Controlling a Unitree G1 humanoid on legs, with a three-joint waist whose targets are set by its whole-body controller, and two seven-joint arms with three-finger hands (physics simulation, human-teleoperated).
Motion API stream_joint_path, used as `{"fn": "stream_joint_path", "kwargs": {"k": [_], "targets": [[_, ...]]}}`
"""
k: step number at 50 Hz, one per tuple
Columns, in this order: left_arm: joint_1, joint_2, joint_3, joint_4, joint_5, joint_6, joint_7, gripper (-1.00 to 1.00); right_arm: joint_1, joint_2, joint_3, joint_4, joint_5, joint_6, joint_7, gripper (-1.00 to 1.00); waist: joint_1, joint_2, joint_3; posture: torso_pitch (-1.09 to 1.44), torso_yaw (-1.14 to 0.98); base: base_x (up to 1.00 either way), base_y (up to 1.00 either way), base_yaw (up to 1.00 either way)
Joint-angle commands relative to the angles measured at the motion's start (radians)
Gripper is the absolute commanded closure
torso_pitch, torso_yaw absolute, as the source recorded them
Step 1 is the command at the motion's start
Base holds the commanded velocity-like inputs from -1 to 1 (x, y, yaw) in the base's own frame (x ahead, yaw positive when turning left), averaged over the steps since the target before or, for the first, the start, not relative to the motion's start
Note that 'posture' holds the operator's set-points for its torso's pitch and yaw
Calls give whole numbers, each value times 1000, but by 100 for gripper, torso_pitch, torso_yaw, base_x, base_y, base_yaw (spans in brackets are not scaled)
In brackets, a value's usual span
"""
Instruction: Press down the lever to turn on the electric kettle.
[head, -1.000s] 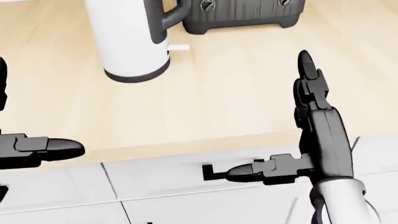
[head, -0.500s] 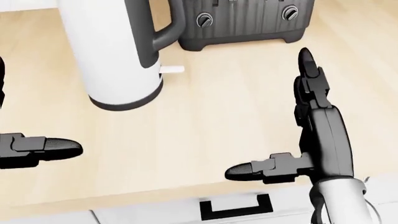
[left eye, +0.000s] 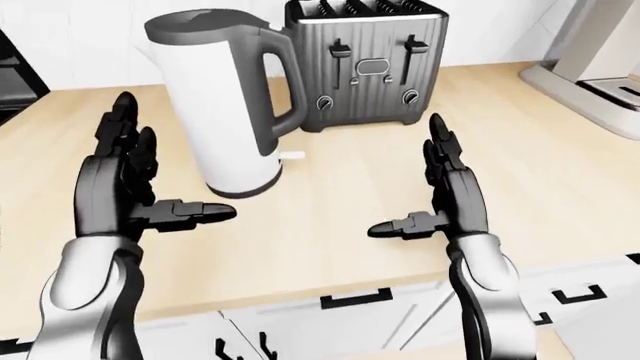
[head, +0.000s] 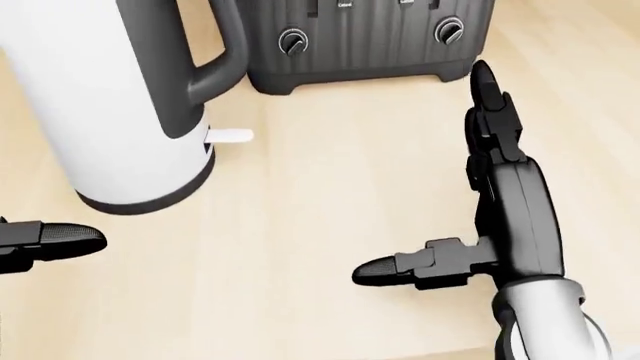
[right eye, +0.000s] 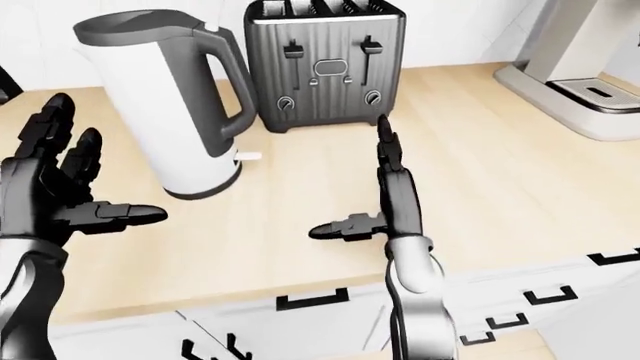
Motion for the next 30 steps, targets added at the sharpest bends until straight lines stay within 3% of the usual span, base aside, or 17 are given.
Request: {"fn": "stream_joint_path", "kwargs": {"k": [1, 9, 14, 15, 17, 18, 19, 20, 21, 26, 30], "targets": [[-20, 13, 5, -27, -9, -30, 4, -100, -27, -4, 8, -41, -33, -12, 5, -100, -1, 3, -19, 0, 0, 0, 0, 0], [-30, 27, 21, -37, -37, -10, 15, -100, -88, -13, 25, -121, -137, 85, 74, -100, -2, 6, -14, 0, 0, 0, 0, 0], [-31, 29, 17, -37, -45, -10, 22, -100, -183, -52, 71, -113, -288, 170, 185, -100, -4, 7, -10, 0, 0, 0, 0, 0], [-29, 28, 18, -35, -46, -13, 23, -100, -227, -64, 78, -103, -336, 201, 231, -15, -4, 8, -8, 0, 0, 0, 0, 0], [-23, 26, 19, -37, -49, -17, 24, -100, -294, -55, 70, -98, -388, 244, 302, 87, -7, 10, -6, 0, 0, 0, 0, 0], [-22, 26, 19, -35, -49, -19, 24, -100, -322, -51, 68, -97, -410, 264, 331, 100, -8, 11, -6, 0, 0, 0, 0, 0], [-22, 26, 19, -33, -50, -21, 25, -100, -336, -48, 67, -92, -428, 270, 351, 100, -8, 12, -5, 0, 0, 0, 0, 0], [-21, 26, 18, -30, -50, -24, 25, -100, -345, -42, 63, -83, -439, 272, 364, 37, -8, 13, -3, 0, 0, 0, 0, 0], [-22, 26, 18, -28, -50, -26, 26, -100, -348, -37, 57, -73, -448, 270, 367, -100, -7, 14, -2, 0, 0, 0, 0, 0], [-26, 30, 17, -28, -52, -22, 28, -100, -335, -17, 65, -66, -461, 260, 381, -100, -4, 15, -3, 0, 0, 0, 0, 0], [-36, 32, 13, -25, -53, -16, 32, -100, -367, -33, 111, -71, -550, 309, 505, -100, -3, 16, -2, 0, 0, 0, 0, 0]]}}
